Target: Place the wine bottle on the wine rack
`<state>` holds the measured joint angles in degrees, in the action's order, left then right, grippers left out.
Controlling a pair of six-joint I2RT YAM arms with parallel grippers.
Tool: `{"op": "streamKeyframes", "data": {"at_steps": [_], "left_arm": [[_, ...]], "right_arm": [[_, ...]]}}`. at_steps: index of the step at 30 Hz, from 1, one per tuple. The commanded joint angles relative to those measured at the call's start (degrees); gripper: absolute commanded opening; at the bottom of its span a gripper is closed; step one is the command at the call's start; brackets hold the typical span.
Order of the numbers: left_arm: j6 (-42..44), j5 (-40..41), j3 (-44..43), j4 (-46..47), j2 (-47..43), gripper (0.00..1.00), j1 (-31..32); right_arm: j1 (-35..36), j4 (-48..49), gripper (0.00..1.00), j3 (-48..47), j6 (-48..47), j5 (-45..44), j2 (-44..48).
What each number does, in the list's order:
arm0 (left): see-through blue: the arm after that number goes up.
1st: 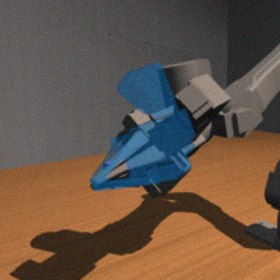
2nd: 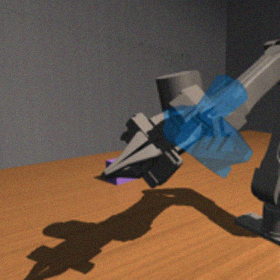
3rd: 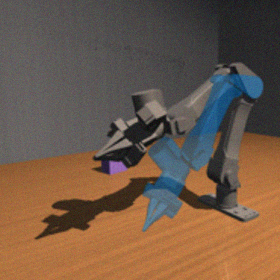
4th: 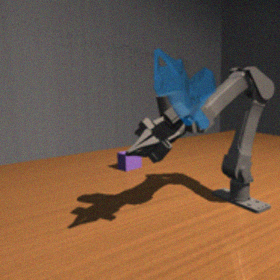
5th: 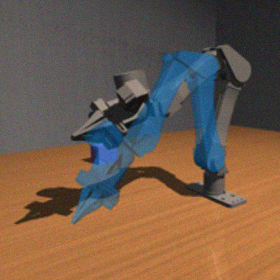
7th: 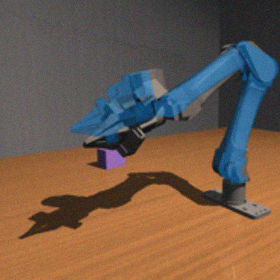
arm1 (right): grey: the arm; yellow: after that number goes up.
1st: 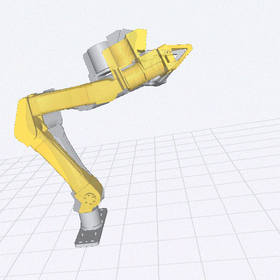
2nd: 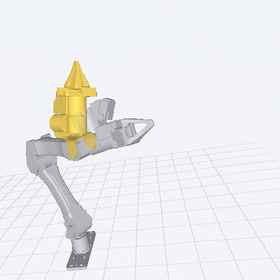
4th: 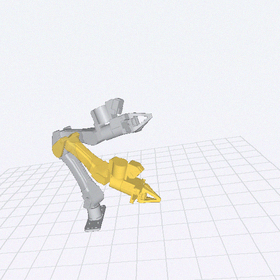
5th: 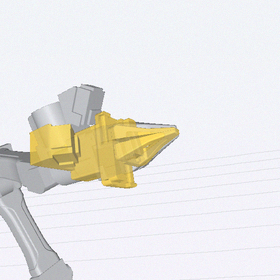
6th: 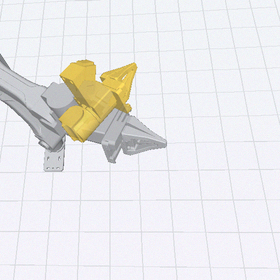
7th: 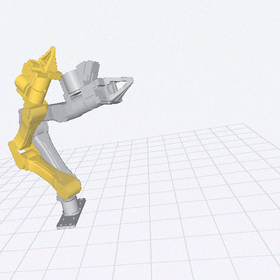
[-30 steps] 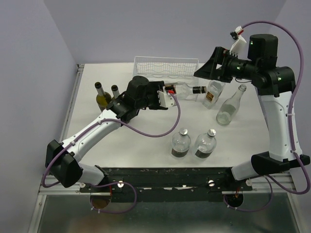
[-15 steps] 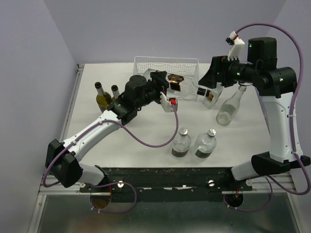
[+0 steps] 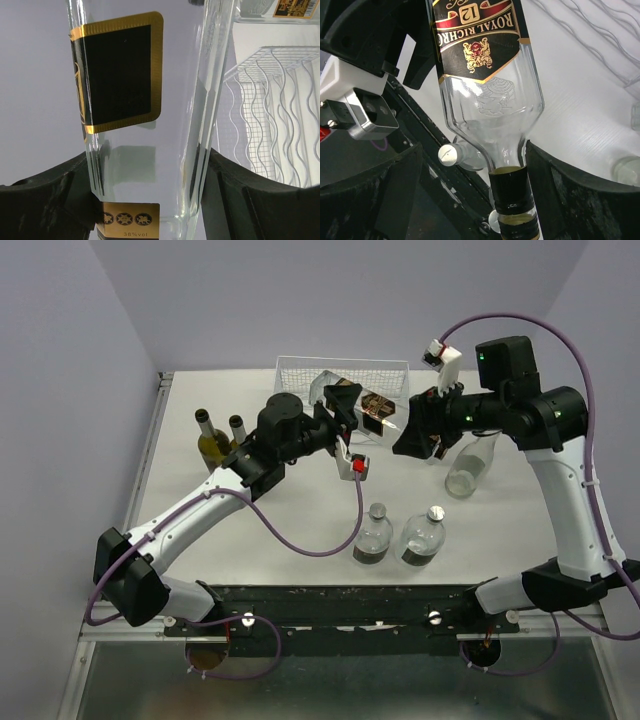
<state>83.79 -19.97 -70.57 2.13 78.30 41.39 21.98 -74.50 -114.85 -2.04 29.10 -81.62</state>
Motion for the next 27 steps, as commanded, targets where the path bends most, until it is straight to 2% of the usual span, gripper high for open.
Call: {"op": "streamKeyframes", "data": {"at_steps": [1, 5, 12, 15, 16, 18, 21, 26, 27], "left_arm": [[0.68, -2.89, -4.84, 9.91, -2.8, 0.0, 0.27], [-0.11, -2.45, -4.76, 9.47, -2.81, 0.0, 0.27], [-2.31, -2.36, -4.76, 10.61, -2.45, 0.0, 0.27], [-2.58, -2.01, -4.67, 10.53, -2.28, 0.0, 0.27], [-2.58, -2.01, -4.58, 10.53, -2.19, 0.0, 0.19], [-3.1, -1.92, -4.41, 10.79, -2.19, 0.0, 0.19], [-5.47, -1.74, -4.23, 12.37, -2.01, 0.0, 0.01], [-6.45, -1.57, -3.62, 14.48, -2.45, 0.01, -0.08], [-6.44, -1.48, -3.44, 15.0, -2.54, 0.08, -0.08]], "right_arm": [[2.36, -3.28, 0.88, 0.59, -1.47, -1.59, -0.81], [5.26, -4.16, 0.8, 0.41, -1.38, -2.11, -2.57], [8.87, -5.31, 0.72, 0.15, 0.46, -10.29, -5.12], [9.57, -4.34, 0.6, 1.12, 1.07, -10.38, -4.95], [9.66, -3.99, 0.52, 1.38, 1.51, -10.47, -4.86], [9.84, -3.2, 0.34, 1.73, 1.87, -10.47, -4.77], [9.84, -2.32, 0.01, 0.95, 5.29, -12.49, -4.77], [10.02, -0.47, 0.01, -2.04, 6.43, -14.07, -5.03], [9.93, -0.12, 0.01, -2.31, 6.7, -14.42, -5.12]]}}
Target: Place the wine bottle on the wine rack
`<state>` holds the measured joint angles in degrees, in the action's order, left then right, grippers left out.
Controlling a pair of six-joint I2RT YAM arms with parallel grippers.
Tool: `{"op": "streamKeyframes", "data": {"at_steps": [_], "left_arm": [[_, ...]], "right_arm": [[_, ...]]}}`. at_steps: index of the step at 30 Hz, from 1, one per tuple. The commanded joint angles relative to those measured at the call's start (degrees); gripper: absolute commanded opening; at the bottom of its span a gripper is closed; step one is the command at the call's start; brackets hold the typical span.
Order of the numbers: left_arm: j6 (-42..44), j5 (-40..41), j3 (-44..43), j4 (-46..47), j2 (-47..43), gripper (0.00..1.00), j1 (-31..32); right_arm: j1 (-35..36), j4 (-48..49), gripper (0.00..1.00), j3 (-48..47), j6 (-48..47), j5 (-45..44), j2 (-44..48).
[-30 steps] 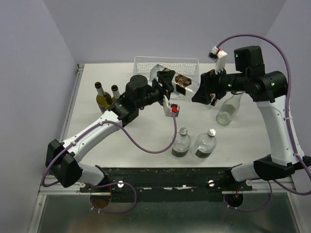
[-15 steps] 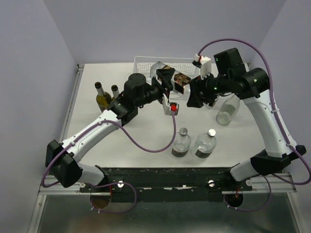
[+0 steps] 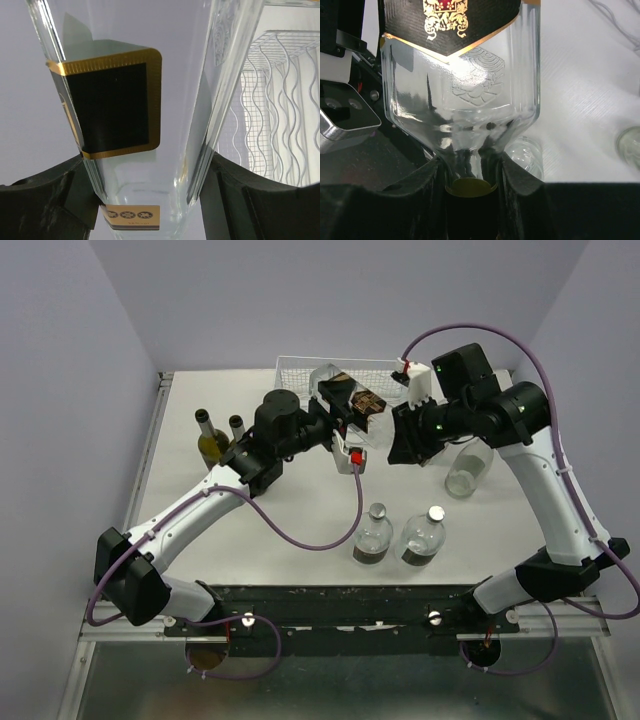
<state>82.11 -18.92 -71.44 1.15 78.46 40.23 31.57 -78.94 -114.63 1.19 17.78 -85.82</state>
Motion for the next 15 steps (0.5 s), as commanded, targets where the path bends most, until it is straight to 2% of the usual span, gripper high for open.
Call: {"op": "streamKeyframes", "data": {"at_steps": [1, 3, 5, 6, 8, 9, 15], "left_arm": [[-4.85, -2.53, -2.13, 16.77, -2.78, 0.19, 1.08], [-5.2, -2.35, -1.08, 19.14, -3.04, 0.46, 1.08], [-5.46, -2.27, -0.11, 21.17, -3.22, 0.67, 1.08], [-5.55, -2.0, 0.51, 22.05, -3.31, 0.76, 1.08], [-5.55, -1.74, 1.21, 22.67, -3.4, 0.85, 1.08], [-5.64, -1.48, 1.3, 22.67, -3.31, 0.99, 1.08], [-4.85, -0.51, 2.53, 21.62, -3.4, 0.99, 1.08]], "right_arm": [[0.42, 4.93, 0.01, -2.79, 3.73, -3.45, -0.84], [0.42, 6.24, 0.01, -2.53, 4.52, -4.33, -0.66], [0.42, 8.09, 0.01, -2.18, 5.22, -4.6, -0.05], [0.42, 9.23, 0.01, -2.09, 5.83, -5.12, 0.3], [0.42, 10.81, 0.01, -2.0, 6.45, -6.35, 0.74], [0.42, 11.6, 0.01, -2.0, 6.98, -7.14, 1.09], [0.42, 15.74, 0.01, -1.83, 7.68, -8.99, 2.06]]}}
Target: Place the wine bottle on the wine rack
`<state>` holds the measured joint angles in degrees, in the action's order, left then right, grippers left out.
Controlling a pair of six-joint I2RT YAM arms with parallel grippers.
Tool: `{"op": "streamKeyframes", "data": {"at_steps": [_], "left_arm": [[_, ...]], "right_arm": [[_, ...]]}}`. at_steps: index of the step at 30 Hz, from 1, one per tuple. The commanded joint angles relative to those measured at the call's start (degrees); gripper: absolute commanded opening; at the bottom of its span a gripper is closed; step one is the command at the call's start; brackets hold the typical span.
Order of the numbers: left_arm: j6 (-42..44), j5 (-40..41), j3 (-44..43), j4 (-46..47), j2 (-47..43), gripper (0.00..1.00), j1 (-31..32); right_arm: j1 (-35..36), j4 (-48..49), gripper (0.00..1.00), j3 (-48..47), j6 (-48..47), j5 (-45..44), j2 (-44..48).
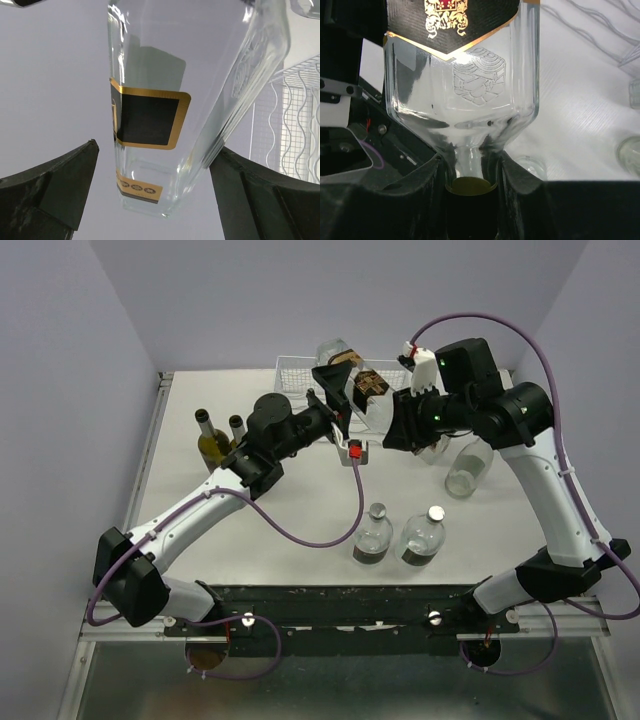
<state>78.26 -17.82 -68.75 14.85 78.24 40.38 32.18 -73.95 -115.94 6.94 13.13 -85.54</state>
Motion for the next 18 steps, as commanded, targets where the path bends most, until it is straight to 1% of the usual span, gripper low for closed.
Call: {"op": "streamKeyframes", "data": {"at_steps": [1, 8, 13, 14, 16, 18], "left_arm": [[-0.92, -1.25, 0.02, 7.74, -3.18, 0.99, 0.93], [-0.47, 0.42, 0.46, 7.74, -2.56, 0.99, 0.84], [-3.8, 3.22, 0.63, 8.53, -2.56, 0.99, 0.75], [-5.12, 4.37, 0.81, 8.88, -2.74, 0.99, 0.84], [-10.55, 7.7, 0.99, 10.72, -3.0, 0.99, 0.58], [-19.94, 11.47, 0.64, 12.3, -3.44, 0.99, 0.49]], "right_arm": [[-0.19, 11.11, 0.01, -0.43, 2.11, -4.51, 1.86], [-0.19, 12.78, 0.0, 1.07, 2.64, -8.72, 2.48], [-0.19, 13.22, 0.01, 3.17, 3.17, -14.43, 2.66], [-0.19, 13.22, 0.01, 4.13, 3.17, -15.49, 2.66], [-0.28, 13.39, 0.0, 6.5, 3.17, -16.99, 2.92], [-0.28, 14.18, 0.0, 9.66, 3.17, -18.48, 3.36]]}}
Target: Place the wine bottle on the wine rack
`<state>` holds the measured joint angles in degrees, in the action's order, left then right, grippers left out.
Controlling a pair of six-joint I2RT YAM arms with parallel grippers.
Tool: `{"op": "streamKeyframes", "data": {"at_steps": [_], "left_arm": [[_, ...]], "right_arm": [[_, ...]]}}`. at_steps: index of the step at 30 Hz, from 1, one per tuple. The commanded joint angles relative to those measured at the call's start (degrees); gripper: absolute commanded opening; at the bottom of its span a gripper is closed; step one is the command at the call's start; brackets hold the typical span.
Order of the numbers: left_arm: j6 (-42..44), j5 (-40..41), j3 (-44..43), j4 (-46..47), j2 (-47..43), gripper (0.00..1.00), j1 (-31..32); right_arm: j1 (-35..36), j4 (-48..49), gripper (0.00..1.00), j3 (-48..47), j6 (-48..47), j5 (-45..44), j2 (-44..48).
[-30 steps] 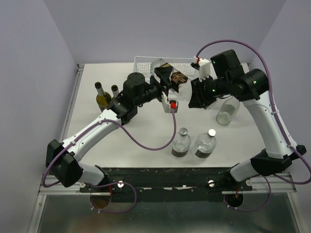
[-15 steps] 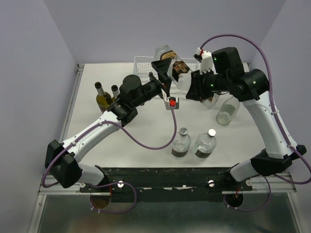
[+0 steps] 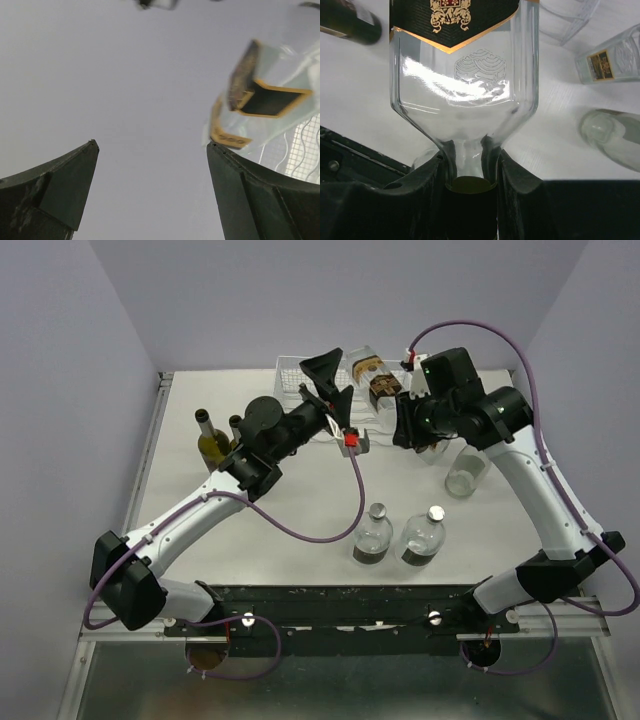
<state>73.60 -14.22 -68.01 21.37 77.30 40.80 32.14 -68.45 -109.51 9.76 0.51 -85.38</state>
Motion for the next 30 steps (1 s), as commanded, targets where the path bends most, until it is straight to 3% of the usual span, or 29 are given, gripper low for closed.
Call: {"op": "streamKeyframes", "data": {"at_steps": [1, 4, 13, 30], "left_arm": [[-20.38, 10.06, -0.46, 6.49, -2.76, 0.99, -0.01], [-32.78, 17.28, -1.34, 6.42, -3.29, 0.99, -0.1], [-54.95, 29.5, -5.99, -4.83, -3.56, 0.99, -0.89], [-64.02, 30.48, -8.28, -10.99, -1.89, 0.99, -4.23]], "right_arm": [[-0.24, 9.38, 0.0, 5.08, 0.35, -6.92, 3.64], [-0.24, 12.54, 0.0, 9.31, 0.87, -9.29, 4.35], [-0.24, 20.99, 0.0, 18.37, 2.46, -11.06, 4.97], [-0.24, 26.87, 0.0, 34.89, -4.31, 1.42, 10.68]]}}
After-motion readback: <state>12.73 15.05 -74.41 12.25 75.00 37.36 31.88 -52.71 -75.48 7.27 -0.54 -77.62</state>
